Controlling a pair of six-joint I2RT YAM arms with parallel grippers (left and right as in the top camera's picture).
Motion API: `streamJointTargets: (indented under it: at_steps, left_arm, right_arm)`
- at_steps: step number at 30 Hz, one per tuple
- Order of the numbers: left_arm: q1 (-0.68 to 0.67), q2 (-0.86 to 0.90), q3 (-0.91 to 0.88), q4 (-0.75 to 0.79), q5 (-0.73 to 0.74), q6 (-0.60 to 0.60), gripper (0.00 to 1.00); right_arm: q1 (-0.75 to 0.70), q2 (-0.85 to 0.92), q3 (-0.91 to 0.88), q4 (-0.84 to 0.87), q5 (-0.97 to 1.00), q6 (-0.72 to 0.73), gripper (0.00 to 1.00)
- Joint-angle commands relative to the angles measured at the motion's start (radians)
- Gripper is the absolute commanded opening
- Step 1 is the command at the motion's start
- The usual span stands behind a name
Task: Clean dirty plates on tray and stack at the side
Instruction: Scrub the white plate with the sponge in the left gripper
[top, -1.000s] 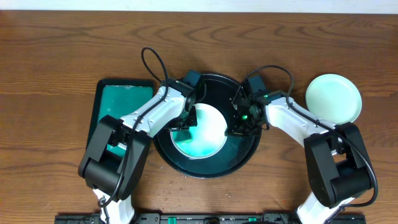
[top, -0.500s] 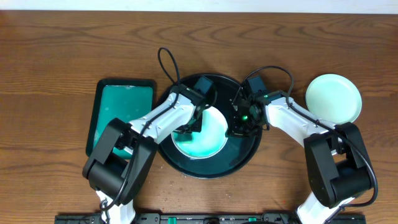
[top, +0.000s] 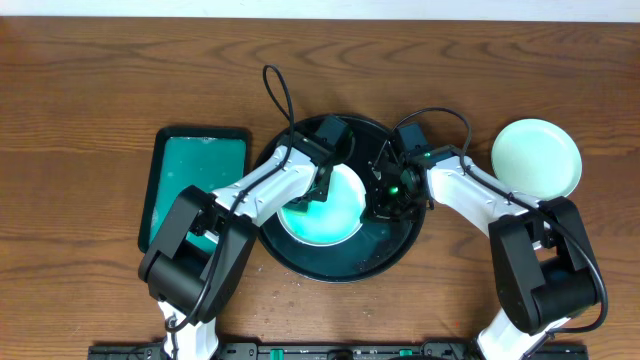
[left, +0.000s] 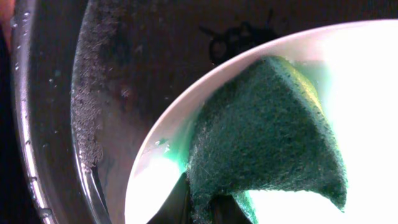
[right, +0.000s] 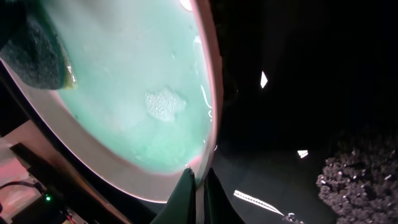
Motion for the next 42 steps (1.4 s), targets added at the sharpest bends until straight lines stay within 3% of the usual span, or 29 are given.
streamJointTargets:
  at_steps: [1,11,22,28,38,42]
  left_arm:
    - [0.029,0.031,0.033,0.041,-0.14,-0.029,0.07]
    - [0.037,0.001,0.037,-0.032,-0.333,-0.062,0.07]
    - [0.037,-0.078,0.081,-0.036,-0.405,-0.095,0.07]
    - [0.037,-0.135,0.091,-0.066,-0.378,-0.095,0.07]
    - [0.047,-0.156,0.091,-0.076,-0.155,-0.06,0.07]
    - [0.048,-0.172,0.093,-0.078,-0.142,-0.057,0.07]
  right_arm:
    - [-0.002,0.005,-0.008,-0.012,0.093,-0.021,0.01]
    - [-0.002,0.005,-0.008,-0.015,0.093,-0.021,0.01]
    - [-0.002,0.005,-0.008,-0.015,0.093,-0.021,0.01]
    - [-0.002,0.005,-0.008,-0.015,0.093,-0.021,0.01]
    - [-0.002,0.005,-0.008,-0.032,0.093,-0.024,0.01]
    - [-0.002,0.005,-0.008,-0.034,0.093,-0.024,0.01]
